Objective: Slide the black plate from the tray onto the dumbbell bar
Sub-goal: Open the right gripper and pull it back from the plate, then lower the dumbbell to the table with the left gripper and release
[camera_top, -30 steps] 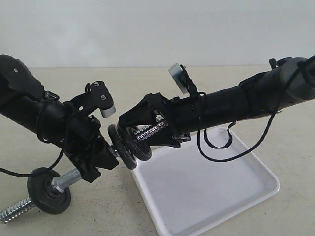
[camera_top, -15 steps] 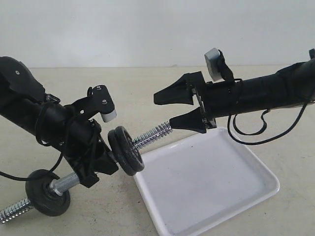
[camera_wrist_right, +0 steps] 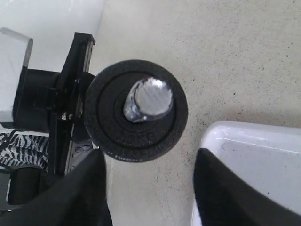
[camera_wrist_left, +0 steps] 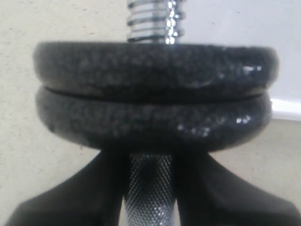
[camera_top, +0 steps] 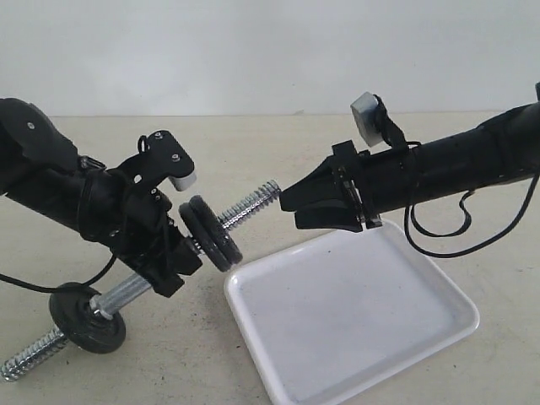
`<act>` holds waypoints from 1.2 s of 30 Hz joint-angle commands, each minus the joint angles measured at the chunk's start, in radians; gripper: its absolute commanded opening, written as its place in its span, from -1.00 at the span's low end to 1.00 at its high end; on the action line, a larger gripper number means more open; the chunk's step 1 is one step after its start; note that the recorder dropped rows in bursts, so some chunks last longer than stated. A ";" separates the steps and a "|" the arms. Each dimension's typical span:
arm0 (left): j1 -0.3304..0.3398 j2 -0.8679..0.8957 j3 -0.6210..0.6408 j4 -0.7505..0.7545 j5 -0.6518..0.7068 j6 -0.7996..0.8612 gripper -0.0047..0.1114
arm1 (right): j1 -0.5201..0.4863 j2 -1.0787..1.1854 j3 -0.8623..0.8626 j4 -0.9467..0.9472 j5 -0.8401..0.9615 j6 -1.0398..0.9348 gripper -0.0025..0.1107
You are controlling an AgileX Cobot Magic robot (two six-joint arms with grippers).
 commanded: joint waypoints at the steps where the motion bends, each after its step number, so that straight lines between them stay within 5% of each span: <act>1: -0.003 -0.038 -0.026 -0.078 -0.111 -0.053 -0.84 | -0.007 -0.038 0.004 -0.018 0.014 -0.010 -0.48; 4: 0.000 -0.036 -0.026 -0.078 -0.146 -0.084 -0.84 | -0.007 -0.072 0.025 -0.014 0.014 -0.036 -0.96; 21: 0.000 0.056 -0.033 -0.078 -0.358 -0.173 -0.84 | -0.007 -0.374 0.235 0.047 0.014 -0.207 -0.96; 36: 0.000 0.117 -0.066 -0.078 -0.360 -0.184 -0.84 | -0.007 -0.498 0.340 0.072 0.014 -0.249 -0.96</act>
